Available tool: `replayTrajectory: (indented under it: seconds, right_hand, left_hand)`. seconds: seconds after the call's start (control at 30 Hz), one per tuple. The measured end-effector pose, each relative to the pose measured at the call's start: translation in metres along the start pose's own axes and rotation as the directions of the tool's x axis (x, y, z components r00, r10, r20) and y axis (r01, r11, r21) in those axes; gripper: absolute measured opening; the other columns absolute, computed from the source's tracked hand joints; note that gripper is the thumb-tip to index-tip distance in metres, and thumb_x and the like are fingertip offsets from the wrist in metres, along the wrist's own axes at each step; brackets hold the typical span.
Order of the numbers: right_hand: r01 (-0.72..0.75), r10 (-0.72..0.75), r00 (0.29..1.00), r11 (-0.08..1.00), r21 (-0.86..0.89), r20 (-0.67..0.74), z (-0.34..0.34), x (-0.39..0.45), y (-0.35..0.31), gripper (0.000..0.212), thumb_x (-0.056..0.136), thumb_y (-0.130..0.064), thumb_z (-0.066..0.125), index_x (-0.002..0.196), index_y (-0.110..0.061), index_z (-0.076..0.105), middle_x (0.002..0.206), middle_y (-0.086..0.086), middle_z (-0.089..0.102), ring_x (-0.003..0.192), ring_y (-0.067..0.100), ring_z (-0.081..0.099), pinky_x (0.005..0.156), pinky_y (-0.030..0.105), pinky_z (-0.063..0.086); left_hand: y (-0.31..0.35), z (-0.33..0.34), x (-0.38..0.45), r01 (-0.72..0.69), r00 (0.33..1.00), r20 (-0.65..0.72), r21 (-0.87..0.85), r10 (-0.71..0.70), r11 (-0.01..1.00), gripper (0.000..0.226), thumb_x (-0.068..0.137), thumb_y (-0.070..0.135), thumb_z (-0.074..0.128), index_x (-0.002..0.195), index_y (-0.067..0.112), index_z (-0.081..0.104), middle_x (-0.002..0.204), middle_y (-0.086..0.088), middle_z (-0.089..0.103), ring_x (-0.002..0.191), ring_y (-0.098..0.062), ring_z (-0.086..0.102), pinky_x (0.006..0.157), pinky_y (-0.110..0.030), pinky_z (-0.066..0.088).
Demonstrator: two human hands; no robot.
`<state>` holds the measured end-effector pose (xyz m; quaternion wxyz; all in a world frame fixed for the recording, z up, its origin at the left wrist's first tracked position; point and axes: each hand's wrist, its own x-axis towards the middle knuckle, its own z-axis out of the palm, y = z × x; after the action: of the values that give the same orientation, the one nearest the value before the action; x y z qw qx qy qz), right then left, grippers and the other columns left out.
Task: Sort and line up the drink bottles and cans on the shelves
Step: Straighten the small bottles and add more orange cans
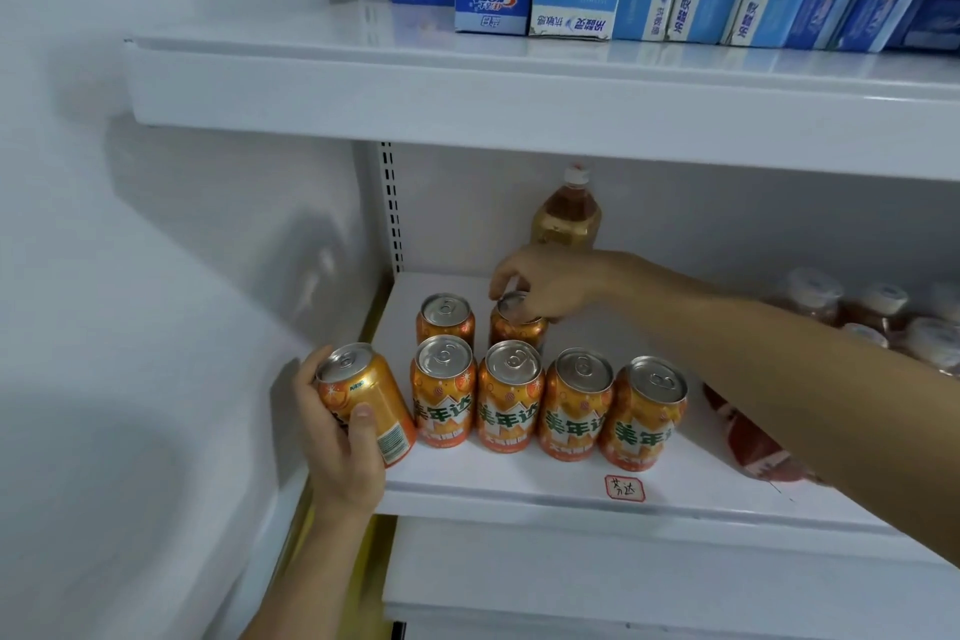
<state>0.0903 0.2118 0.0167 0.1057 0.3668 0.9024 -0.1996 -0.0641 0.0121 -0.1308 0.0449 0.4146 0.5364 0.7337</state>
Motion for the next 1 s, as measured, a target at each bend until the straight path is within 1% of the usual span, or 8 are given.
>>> replayTrajectory:
  seconds: [0.07,0.2,0.4,0.5,0.57,0.63,0.8,1.0]
  right_hand:
    - [-0.009,0.009,1.000,1.000,0.010,0.010,-0.001,-0.001,0.002,0.046,0.094,-0.034,0.070,0.138,-0.027,0.057,0.128,0.003,0.056,0.092,0.021,0.069,0.077,0.032,0.064]
    - [-0.025,0.025,1.000,0.998,0.057,0.002,0.003,0.002,0.004,0.049,0.091,-0.036,0.073,0.136,-0.024,0.059,0.122,0.005,0.063,0.090,0.021,0.073,0.077,0.034,0.064]
    - [-0.054,0.068,0.989,0.992,0.113,-0.131,0.009,0.008,-0.005,0.038,0.090,-0.035,0.075,0.119,-0.012,0.068,0.082,0.005,0.072,0.060,0.016,0.073,0.045,0.017,0.048]
    - [-0.070,0.092,0.983,0.988,0.141,-0.159,0.008,0.013,-0.004,0.037,0.089,-0.036,0.075,0.115,-0.010,0.069,0.091,0.008,0.074,0.057,0.018,0.074,0.048,0.020,0.053]
    - [-0.075,0.101,0.980,0.986,0.152,-0.173,0.006,0.016,-0.002,0.035,0.089,-0.037,0.075,0.112,-0.011,0.070,0.095,0.010,0.074,0.057,0.018,0.074,0.053,0.025,0.059]
    - [-0.072,0.100,0.978,0.985,0.155,-0.183,0.003,0.018,-0.001,0.033,0.088,-0.037,0.076,0.109,-0.012,0.071,0.097,0.009,0.075,0.059,0.019,0.075,0.057,0.028,0.062]
    - [-0.070,0.082,0.974,0.995,0.066,-0.211,0.001,0.025,0.002,0.035,0.085,-0.046,0.076,0.105,-0.018,0.075,0.095,0.001,0.077,0.072,0.014,0.076,0.057,0.021,0.057]
    - [-0.100,0.112,0.986,0.990,0.100,-0.127,0.004,0.013,-0.011,0.031,0.086,-0.037,0.076,0.099,-0.009,0.074,0.082,0.009,0.076,0.057,0.019,0.074,0.056,0.028,0.061]
  left_hand:
    - [0.002,0.000,0.000,-0.031,0.999,0.014,-0.013,0.031,0.999,0.048,0.084,0.031,0.051,0.130,0.026,0.039,0.122,0.042,0.050,0.109,0.010,0.058,0.075,-0.007,0.052]
    - [-0.002,-0.001,0.001,-0.051,0.999,0.014,-0.014,0.051,0.999,0.049,0.084,0.037,0.051,0.131,0.027,0.040,0.122,0.042,0.050,0.109,0.008,0.059,0.075,-0.009,0.054]
    - [-0.005,-0.001,0.000,-0.028,0.999,0.017,-0.047,0.028,0.999,0.049,0.085,0.040,0.053,0.131,0.027,0.042,0.122,0.040,0.052,0.108,0.005,0.061,0.075,-0.010,0.055]
    - [-0.002,-0.001,0.000,-0.028,0.999,0.021,-0.047,0.029,0.999,0.056,0.090,0.062,0.056,0.133,0.031,0.041,0.123,0.040,0.051,0.109,0.005,0.061,0.076,-0.010,0.055]
    - [0.000,-0.001,0.000,-0.009,1.000,0.021,-0.047,0.010,0.999,0.056,0.089,0.074,0.052,0.136,0.046,0.040,0.125,0.038,0.051,0.111,0.002,0.061,0.076,-0.012,0.056]
    - [0.001,-0.002,0.000,-0.007,1.000,0.021,-0.049,0.008,0.999,0.051,0.089,0.076,0.050,0.135,0.055,0.039,0.126,0.037,0.052,0.112,0.001,0.061,0.076,-0.012,0.055]
    - [0.000,-0.003,-0.001,0.016,0.999,0.031,-0.063,-0.014,0.998,0.052,0.088,0.077,0.051,0.135,0.057,0.039,0.125,0.035,0.053,0.110,-0.002,0.063,0.075,-0.013,0.056]
    - [-0.005,-0.002,-0.002,-0.018,0.999,0.045,-0.037,0.020,0.999,0.053,0.088,0.076,0.051,0.136,0.056,0.039,0.125,0.035,0.053,0.111,-0.006,0.063,0.076,-0.014,0.056]
